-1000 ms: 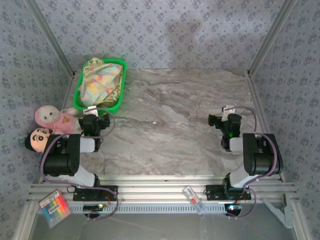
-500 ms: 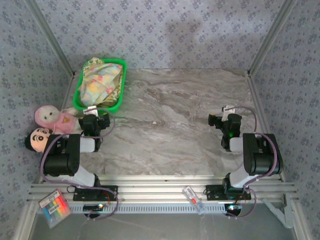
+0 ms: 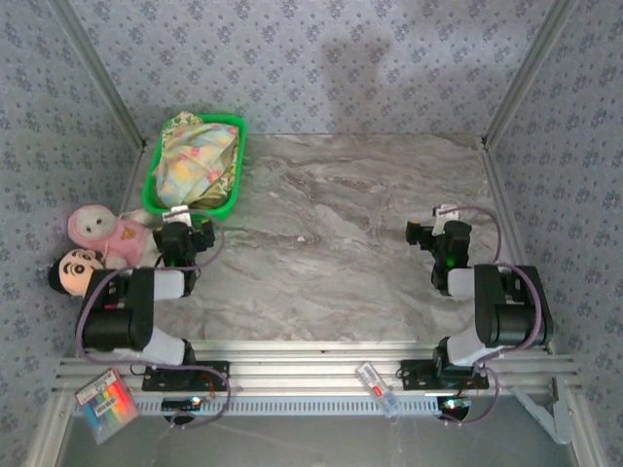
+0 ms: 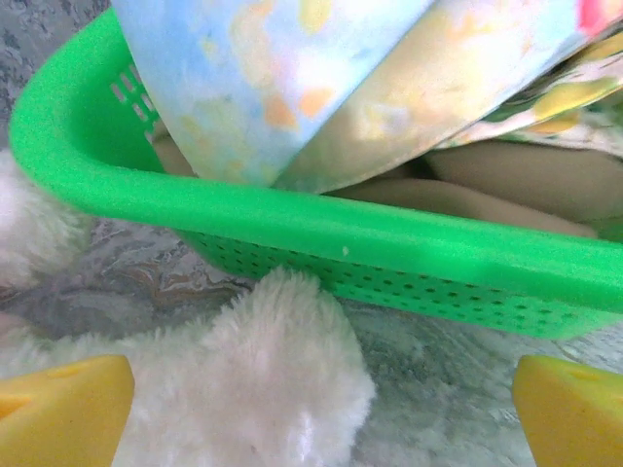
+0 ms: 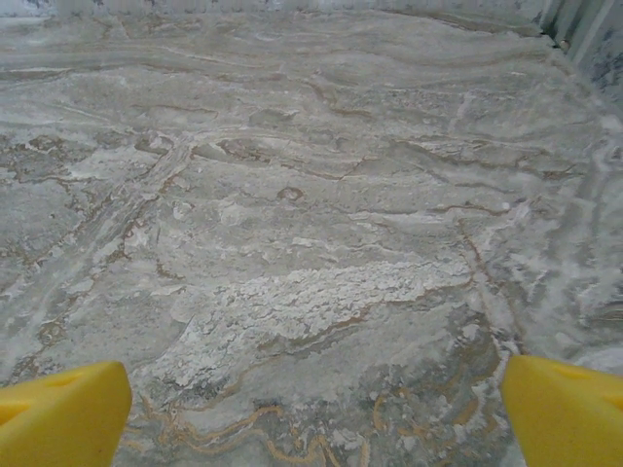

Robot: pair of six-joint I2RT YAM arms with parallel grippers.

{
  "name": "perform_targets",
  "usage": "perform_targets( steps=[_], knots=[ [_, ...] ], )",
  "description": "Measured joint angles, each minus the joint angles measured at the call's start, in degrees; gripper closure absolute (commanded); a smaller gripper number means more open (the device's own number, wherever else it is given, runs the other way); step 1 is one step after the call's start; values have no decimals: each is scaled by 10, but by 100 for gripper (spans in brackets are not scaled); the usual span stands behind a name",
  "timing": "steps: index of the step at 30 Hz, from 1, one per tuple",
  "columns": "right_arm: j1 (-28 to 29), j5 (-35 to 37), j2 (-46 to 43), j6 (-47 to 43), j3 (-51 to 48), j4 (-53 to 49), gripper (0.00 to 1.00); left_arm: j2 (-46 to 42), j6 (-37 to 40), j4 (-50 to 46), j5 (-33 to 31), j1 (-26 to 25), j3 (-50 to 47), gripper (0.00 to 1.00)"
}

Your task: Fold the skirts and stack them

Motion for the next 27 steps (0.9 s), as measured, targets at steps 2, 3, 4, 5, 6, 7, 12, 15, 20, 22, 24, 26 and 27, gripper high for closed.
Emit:
perform_targets(
  steps=[2,3,4,5,6,7,12,15,20,22,24,26,27],
  knots=[
    [10,11,-44,-3,1,-28,0,-68,-7,-51,-8,-5,2,0],
    [17,17,-72,-5,3,-45,0,-109,-16,-74,-16,-7,2,0],
    [23,22,-93,-3,7,-60,0,-142,-24,-92,-26,-8,2,0],
    [28,27,-116,1,14,-76,0,-183,-38,-117,-40,-10,3,0],
    [32,31,-134,9,22,-89,0,-219,-55,-145,-54,-11,5,0],
    [34,35,-148,20,30,-101,0,-245,-71,-173,-67,-11,10,0],
    [37,73,-184,116,74,-145,0,-303,-181,-365,-114,2,114,0],
    [37,101,-184,190,107,-199,0,-243,-239,-472,-102,40,238,0],
    [23,102,-174,290,145,-260,0,-51,-269,-600,-61,73,467,0],
    [16,88,-163,315,158,-283,0,23,-265,-646,-39,73,539,0],
    [12,72,-156,329,169,-303,0,89,-258,-688,-17,73,603,0],
    [12,57,-153,337,174,-317,0,150,-250,-725,4,73,666,0],
    [12,48,-152,341,177,-324,0,181,-248,-743,14,72,698,0]
  ],
)
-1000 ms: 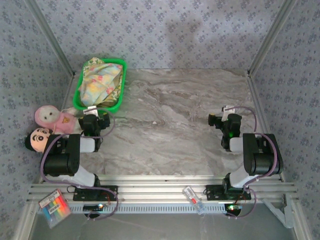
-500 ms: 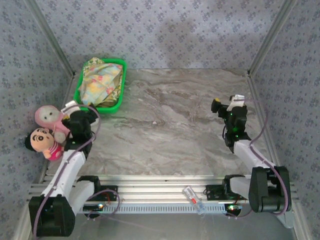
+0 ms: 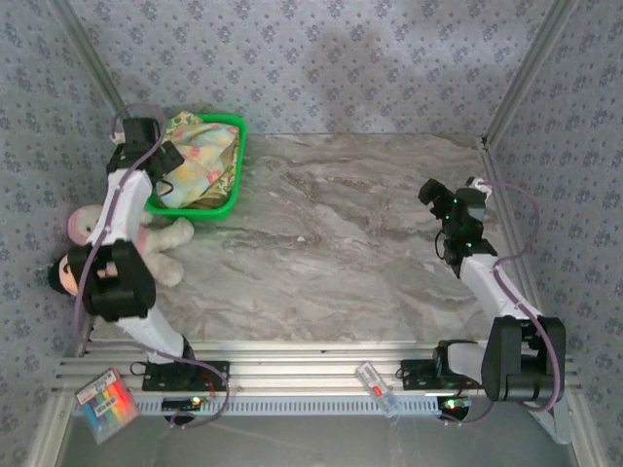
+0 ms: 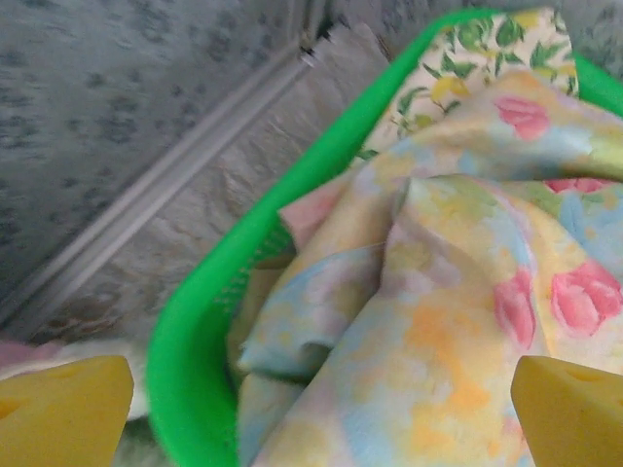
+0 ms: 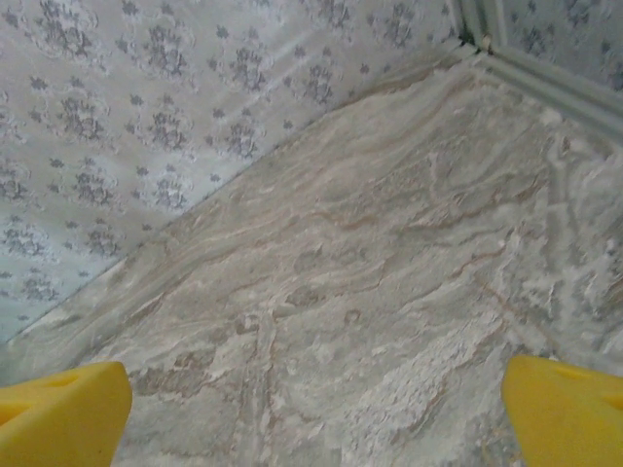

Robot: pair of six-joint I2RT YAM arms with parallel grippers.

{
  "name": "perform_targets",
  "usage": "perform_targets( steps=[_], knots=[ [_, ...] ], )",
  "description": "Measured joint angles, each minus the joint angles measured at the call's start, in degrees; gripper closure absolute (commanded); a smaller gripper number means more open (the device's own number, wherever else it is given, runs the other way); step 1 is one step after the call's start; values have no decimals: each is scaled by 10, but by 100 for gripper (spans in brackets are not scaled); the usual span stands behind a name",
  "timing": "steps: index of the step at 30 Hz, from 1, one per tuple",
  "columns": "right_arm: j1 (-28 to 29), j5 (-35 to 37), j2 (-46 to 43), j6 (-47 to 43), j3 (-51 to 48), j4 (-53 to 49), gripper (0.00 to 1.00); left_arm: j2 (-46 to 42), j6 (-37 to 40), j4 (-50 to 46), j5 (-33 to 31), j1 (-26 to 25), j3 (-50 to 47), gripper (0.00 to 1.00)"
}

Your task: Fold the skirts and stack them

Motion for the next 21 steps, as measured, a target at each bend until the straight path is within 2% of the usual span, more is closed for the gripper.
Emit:
perform_targets(
  steps=[3,5,6,7,9,10,12,14,21],
  knots=[
    [0,-17,1,5,5,-13,0,77,7,-45,21,-3,84,1],
    [0,-24,2,7,7,-18,0,127,12,-77,30,-8,145,9],
    [0,-28,2,8,7,-20,0,155,16,-94,34,-12,182,19],
    [0,-31,2,9,7,-21,0,176,19,-96,39,-17,205,36],
    [0,-34,3,9,7,-26,0,201,21,-118,44,-27,229,60],
    [2,-36,3,9,7,-30,0,229,27,-171,40,-35,283,68],
    [3,-38,3,9,7,-39,0,277,38,-183,33,-54,364,84],
    [5,-38,3,9,7,-46,0,285,50,-189,20,-81,379,98],
    [8,-38,3,9,9,-56,0,254,96,-207,-53,-218,358,100]
  ],
)
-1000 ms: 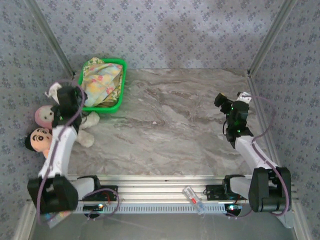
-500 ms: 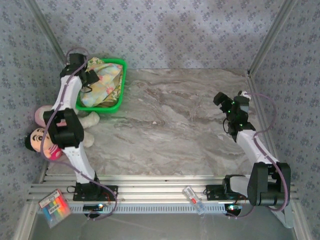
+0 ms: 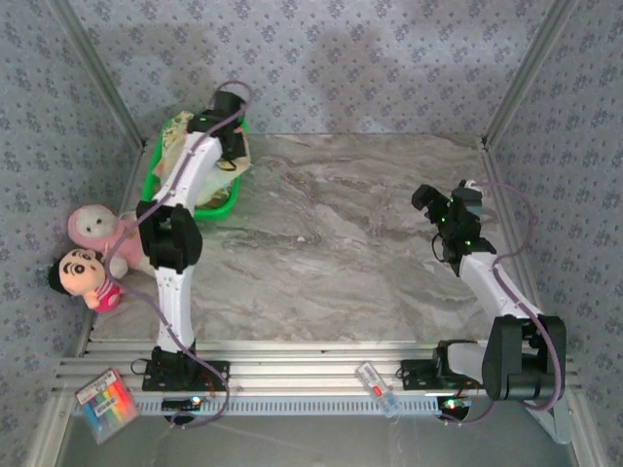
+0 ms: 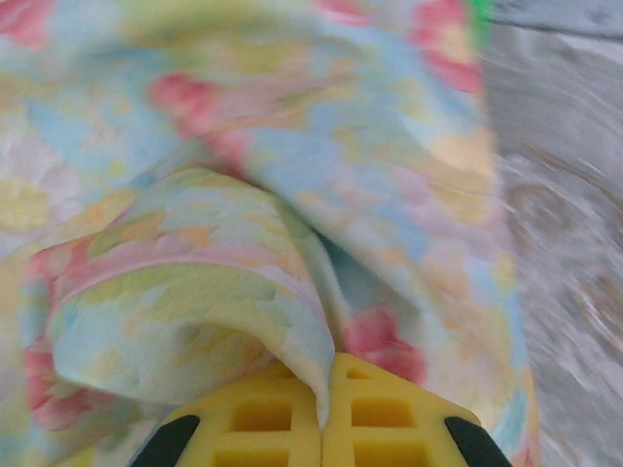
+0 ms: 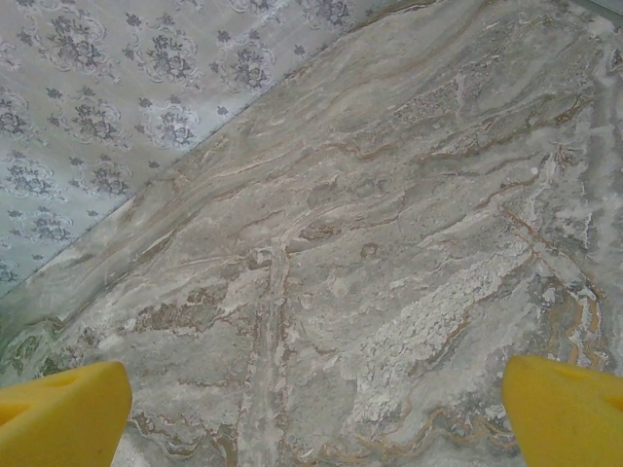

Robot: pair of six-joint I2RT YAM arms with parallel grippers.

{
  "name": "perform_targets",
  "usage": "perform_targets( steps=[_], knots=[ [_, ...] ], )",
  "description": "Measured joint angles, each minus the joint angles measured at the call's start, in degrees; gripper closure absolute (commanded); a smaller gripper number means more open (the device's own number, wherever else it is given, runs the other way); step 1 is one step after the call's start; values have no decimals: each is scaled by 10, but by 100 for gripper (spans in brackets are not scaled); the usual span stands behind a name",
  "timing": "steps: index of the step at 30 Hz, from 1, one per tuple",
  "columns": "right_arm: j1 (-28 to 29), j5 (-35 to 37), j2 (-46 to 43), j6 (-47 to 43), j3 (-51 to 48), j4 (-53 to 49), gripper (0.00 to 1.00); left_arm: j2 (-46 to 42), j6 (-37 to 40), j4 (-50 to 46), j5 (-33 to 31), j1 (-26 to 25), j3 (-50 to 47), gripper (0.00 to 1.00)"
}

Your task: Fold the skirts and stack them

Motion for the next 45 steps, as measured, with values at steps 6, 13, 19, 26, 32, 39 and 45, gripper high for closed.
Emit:
perform_targets(
  steps=[6,13,19,26,32,39,45],
  knots=[
    [0,0,16,0,12,2,0,-42,27,18,-33,-152,-56,98],
    [13,-11,57,-2,31,0,0,57,17,12,68,-276,13,52],
    [41,-10,76,-14,49,-14,0,75,1,13,138,-303,21,14],
    [91,-26,101,-44,49,-16,0,-87,-41,107,132,-252,-147,0],
    [174,-35,191,-115,96,-42,0,-209,-129,196,127,-156,-303,0],
    [251,23,322,-223,219,-110,34,-218,-200,226,162,-108,-408,0],
    [315,64,363,-350,282,-168,76,-218,-224,233,181,-108,-421,0]
  ],
)
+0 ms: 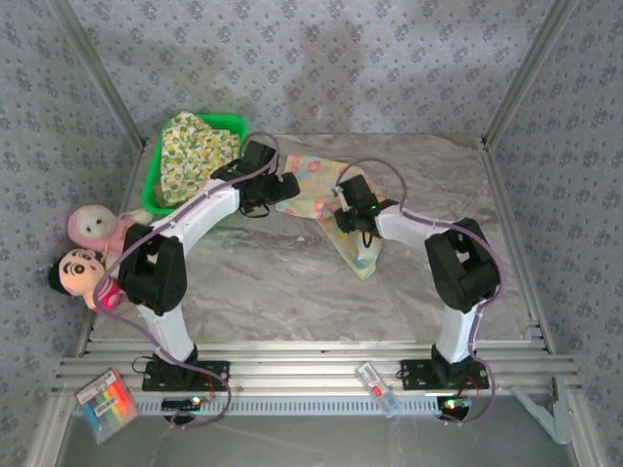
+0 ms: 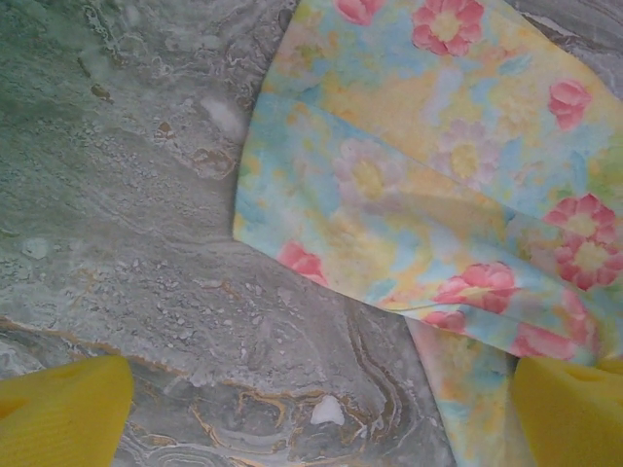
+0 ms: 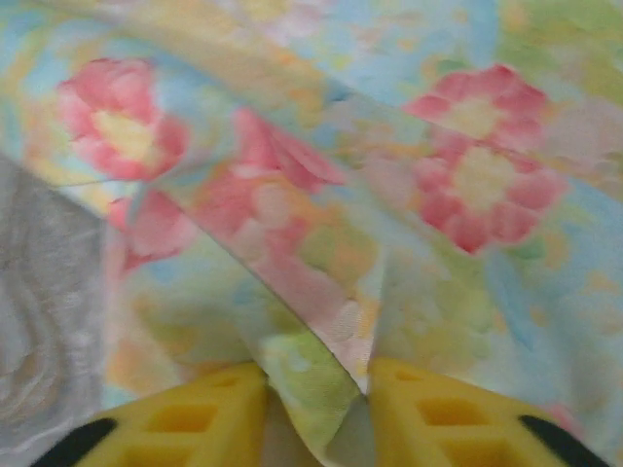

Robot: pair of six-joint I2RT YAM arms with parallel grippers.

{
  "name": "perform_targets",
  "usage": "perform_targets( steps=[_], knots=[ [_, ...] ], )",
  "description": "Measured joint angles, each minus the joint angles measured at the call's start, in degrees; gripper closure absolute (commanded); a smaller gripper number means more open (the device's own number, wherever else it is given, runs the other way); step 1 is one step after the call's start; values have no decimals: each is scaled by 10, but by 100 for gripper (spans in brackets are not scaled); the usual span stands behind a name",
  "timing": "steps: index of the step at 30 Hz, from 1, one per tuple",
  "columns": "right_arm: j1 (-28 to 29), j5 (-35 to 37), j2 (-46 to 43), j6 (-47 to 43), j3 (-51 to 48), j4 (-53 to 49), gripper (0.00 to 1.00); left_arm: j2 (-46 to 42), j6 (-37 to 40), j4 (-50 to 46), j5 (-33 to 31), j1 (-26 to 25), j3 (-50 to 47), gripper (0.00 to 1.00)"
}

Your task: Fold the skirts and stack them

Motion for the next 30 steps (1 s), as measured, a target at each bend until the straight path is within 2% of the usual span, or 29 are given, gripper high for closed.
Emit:
perform_targets(
  steps=[3,5,7,9,12,14,18,22,25,30],
  knots=[
    [63,-16,-10,-85,-14,-18,77,0,-8,3,6,4,-14,0],
    [99,-51,-20,-122,-27,-45,72,0,-10,2,9,10,-17,0],
    [120,-92,-37,-144,-42,-74,52,0,-10,3,11,14,-17,0],
    [115,-113,-61,-144,-61,-86,43,0,-10,2,12,18,-16,0],
    [70,-138,-128,-112,-103,-68,9,11,-9,-4,15,19,1,0],
    [22,-149,-173,-72,-125,-39,0,24,-9,-6,19,19,18,0],
    [-104,-157,-198,12,-123,16,1,51,-10,-6,37,18,45,0],
    [-197,-162,-101,40,-40,-18,12,71,-10,-9,53,16,54,0],
    [-229,-176,-6,25,46,-62,25,78,-10,-12,59,13,55,0],
    [-255,-209,122,-16,184,-148,39,79,-10,-19,62,9,56,0]
  ],
)
